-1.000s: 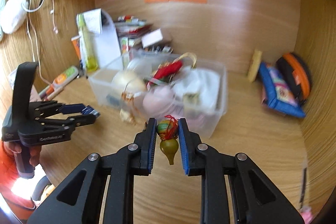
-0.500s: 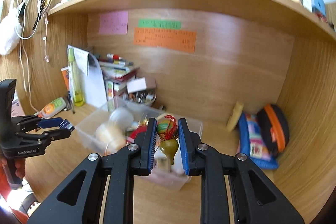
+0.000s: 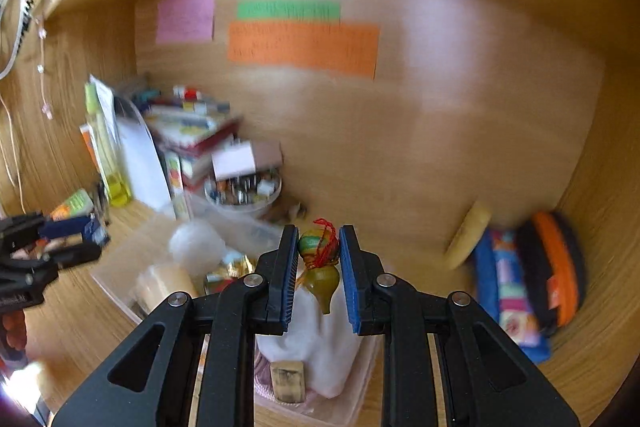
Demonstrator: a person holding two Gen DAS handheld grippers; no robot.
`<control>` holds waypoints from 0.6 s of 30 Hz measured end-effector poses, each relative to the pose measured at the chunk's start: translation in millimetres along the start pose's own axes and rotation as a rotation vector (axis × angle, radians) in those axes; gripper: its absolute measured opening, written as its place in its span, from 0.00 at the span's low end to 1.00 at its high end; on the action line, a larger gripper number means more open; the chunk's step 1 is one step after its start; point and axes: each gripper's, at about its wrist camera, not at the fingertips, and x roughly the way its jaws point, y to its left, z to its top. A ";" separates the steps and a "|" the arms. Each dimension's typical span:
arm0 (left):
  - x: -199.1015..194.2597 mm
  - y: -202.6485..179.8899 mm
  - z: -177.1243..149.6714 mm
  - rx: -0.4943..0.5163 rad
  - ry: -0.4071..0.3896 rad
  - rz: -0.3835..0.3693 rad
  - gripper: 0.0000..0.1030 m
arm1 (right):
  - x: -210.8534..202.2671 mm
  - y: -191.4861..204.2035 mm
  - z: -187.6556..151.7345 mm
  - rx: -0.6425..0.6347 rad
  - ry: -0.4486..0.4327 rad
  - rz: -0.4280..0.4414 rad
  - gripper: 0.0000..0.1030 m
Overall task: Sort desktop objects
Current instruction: 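Release the blue card into the bin with left tool while right tool drops the gourd charm inside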
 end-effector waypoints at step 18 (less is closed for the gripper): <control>81.7 -22.2 7.1 0.007 0.129 -0.088 0.45 | 52.5 -11.2 -38.6 0.054 0.153 0.030 0.37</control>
